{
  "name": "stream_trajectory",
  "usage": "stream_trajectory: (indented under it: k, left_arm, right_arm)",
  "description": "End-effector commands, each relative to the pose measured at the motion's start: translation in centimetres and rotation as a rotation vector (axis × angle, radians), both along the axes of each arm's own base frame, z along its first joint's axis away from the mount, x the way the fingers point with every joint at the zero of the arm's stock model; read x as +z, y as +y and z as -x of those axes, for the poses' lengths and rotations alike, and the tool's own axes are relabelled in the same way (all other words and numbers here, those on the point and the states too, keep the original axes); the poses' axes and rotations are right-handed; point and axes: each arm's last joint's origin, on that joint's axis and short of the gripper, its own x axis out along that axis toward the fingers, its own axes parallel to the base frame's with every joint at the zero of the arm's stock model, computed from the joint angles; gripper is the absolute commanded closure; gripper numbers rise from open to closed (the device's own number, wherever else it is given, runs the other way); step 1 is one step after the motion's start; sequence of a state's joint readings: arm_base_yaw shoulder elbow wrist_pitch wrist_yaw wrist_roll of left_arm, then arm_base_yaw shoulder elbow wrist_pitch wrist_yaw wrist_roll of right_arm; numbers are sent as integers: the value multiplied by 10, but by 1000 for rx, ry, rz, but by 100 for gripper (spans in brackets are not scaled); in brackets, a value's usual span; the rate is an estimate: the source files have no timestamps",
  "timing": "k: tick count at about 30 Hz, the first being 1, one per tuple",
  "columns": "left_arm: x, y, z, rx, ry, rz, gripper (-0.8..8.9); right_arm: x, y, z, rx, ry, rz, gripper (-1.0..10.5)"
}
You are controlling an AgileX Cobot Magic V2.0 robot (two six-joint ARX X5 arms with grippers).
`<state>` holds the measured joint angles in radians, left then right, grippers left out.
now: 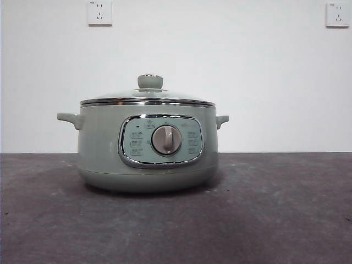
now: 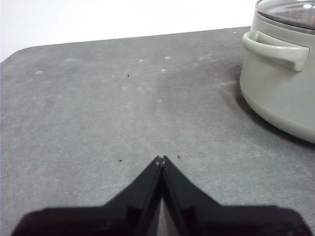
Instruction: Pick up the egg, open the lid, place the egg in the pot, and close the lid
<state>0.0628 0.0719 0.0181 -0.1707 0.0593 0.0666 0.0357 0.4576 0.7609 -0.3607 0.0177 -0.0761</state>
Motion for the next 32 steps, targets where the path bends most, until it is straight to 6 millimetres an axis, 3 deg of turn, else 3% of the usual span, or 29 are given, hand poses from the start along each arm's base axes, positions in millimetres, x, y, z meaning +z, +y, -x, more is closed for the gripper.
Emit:
stream_trajectory:
  k: [1,9,18,32]
  left_arm:
    - [-3,0,0,4,4,6,816]
    - [-3,0,0,4,4,6,816]
    - [-3,0,0,4,4,6,816]
    - [-3,0,0,4,4,6,816]
  right_arm:
    - [-36,-1,0,-12,-26,10,945]
    - [-128,-2,2,-15,1,6,945]
    - [-193,-2,-1,-17,100,-15,945]
    - [-195,-2,0,-28,121,-23,945]
